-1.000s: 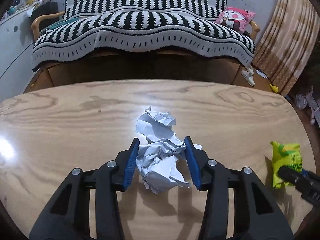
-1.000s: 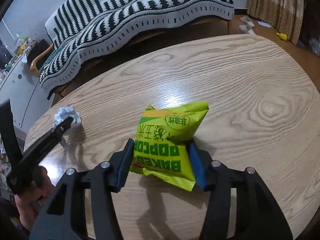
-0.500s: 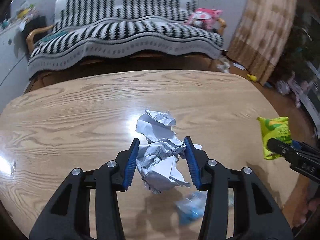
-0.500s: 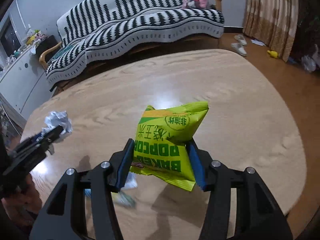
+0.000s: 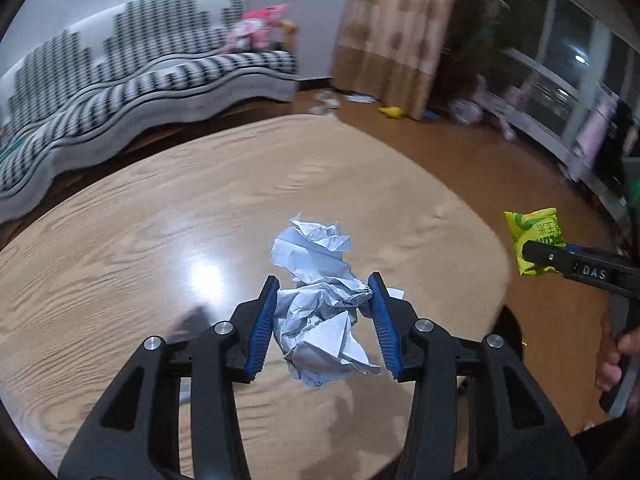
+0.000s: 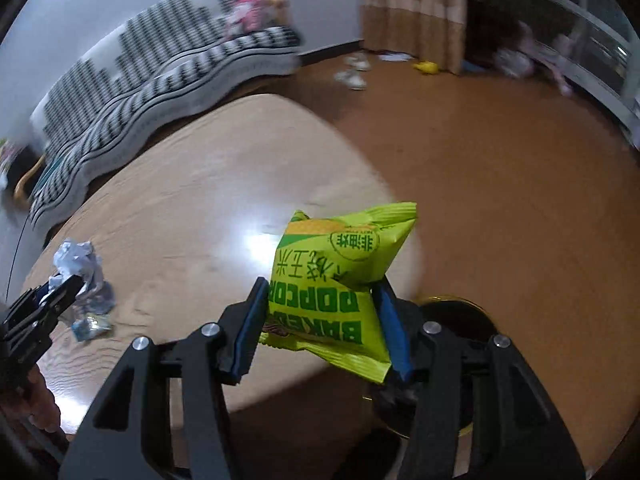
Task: Collect trash
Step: 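Carry paper and popcorn bag over the bin and open both grippers to drop them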
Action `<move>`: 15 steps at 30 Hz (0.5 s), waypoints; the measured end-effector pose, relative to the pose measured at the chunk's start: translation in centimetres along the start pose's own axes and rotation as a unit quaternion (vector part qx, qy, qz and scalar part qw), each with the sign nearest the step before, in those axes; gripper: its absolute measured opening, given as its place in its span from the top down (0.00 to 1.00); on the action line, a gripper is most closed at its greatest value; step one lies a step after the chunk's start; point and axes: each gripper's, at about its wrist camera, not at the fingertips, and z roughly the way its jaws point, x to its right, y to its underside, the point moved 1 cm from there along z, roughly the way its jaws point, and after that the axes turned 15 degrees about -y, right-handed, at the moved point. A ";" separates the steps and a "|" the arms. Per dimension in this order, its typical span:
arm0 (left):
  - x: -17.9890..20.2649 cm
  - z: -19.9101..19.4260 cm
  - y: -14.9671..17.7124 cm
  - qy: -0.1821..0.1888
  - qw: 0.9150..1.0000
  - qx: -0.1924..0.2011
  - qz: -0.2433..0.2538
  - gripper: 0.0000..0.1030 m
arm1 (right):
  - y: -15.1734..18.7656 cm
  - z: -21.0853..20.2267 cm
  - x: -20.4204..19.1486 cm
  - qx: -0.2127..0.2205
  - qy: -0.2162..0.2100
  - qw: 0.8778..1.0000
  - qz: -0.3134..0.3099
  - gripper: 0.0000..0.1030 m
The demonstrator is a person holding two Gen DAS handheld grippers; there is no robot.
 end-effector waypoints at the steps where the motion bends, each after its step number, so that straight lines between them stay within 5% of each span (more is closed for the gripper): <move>1: 1.1 0.0 0.0 0.008 1.000 0.001 0.007 0.57 | 0.6 -0.7 1.7 0.001 0.007 1.000 0.012 0.49; 7: 8.4 0.0 0.2 0.071 0.996 -0.006 0.054 0.57 | 3.3 -3.3 9.7 -0.015 0.020 0.997 0.070 0.49; 15: 15.6 0.0 1.6 0.110 0.988 0.002 0.113 0.57 | 6.1 -3.8 15.1 -0.053 0.025 0.993 0.098 0.48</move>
